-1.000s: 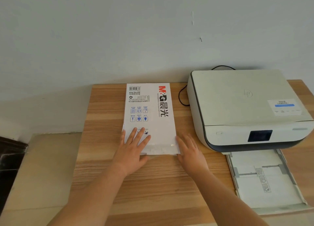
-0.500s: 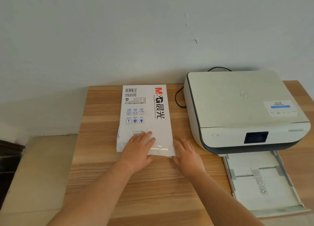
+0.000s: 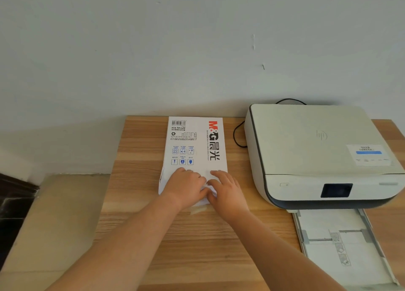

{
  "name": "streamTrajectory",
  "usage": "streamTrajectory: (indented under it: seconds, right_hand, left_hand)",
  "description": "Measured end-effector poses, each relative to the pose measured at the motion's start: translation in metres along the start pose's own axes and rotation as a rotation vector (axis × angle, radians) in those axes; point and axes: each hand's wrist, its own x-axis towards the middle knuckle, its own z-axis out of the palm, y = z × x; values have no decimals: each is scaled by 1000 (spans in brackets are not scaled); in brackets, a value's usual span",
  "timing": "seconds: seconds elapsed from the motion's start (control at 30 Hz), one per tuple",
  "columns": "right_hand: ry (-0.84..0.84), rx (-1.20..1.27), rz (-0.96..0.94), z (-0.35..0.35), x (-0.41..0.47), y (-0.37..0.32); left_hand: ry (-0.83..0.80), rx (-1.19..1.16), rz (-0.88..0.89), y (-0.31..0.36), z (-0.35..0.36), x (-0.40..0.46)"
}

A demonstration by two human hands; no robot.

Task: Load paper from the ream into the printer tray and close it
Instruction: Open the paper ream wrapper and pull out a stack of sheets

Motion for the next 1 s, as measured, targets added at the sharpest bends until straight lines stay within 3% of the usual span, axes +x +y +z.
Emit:
streamTrajectory:
  seconds: [0.17,0.27,0.4,0.53,0.77,1.0]
  right_hand:
    - [3,54,31,-4,11,0]
    - [-5,75,48,-7,16,1]
    - [-8,98,46,-12,20,0]
    - [-14,105,34,-15,19,-2]
    - [-26,111,23,-18,17,-2]
    - [-27,109,27,-19,15,-1]
  left_hand:
    - [427,-235,43,-11,0,-21]
    - [518,-284,18,-7,4,-41]
    - [304,-199,27,-2,29,-67]
    - [51,-73,-121,1,43,-73]
    - [53,35,-191,-1,44,-43]
    - [-73,6,-240,-2,47,-23]
